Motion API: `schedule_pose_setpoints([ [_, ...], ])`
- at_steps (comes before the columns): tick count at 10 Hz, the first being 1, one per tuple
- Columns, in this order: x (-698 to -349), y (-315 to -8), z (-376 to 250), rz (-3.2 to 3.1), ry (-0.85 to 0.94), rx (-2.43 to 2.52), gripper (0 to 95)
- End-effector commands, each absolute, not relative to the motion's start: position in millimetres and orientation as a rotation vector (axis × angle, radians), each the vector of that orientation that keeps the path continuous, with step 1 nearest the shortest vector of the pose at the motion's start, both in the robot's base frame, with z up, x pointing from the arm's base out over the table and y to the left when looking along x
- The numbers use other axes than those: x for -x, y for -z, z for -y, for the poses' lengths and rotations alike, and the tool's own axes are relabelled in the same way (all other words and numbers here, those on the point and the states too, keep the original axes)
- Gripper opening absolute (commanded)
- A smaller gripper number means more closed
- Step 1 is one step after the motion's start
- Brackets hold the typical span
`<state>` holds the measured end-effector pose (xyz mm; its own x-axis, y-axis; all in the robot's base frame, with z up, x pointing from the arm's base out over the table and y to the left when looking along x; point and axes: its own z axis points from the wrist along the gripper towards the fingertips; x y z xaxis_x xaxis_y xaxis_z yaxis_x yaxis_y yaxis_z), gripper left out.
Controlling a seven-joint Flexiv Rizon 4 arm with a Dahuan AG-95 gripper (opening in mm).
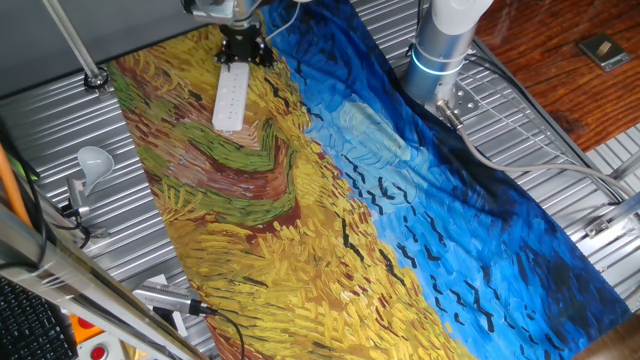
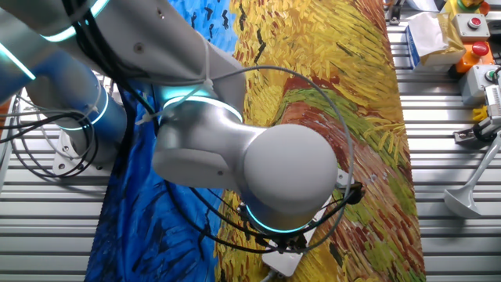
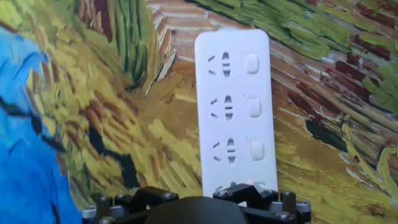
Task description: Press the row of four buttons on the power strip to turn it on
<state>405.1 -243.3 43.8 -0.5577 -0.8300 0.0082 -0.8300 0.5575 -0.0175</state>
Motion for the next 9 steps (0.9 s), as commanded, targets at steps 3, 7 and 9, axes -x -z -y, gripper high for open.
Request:
schedule_pose_setpoints([
  [3,-404.2,-45.5,241.3,-2.789,0.02,1.429,95.0],
  [7,-402.7,-45.2,241.8,-2.758,0.026,1.494,95.0],
  [9,-387.5,-41.3,246.3,-2.742,0.037,1.534,95.0],
])
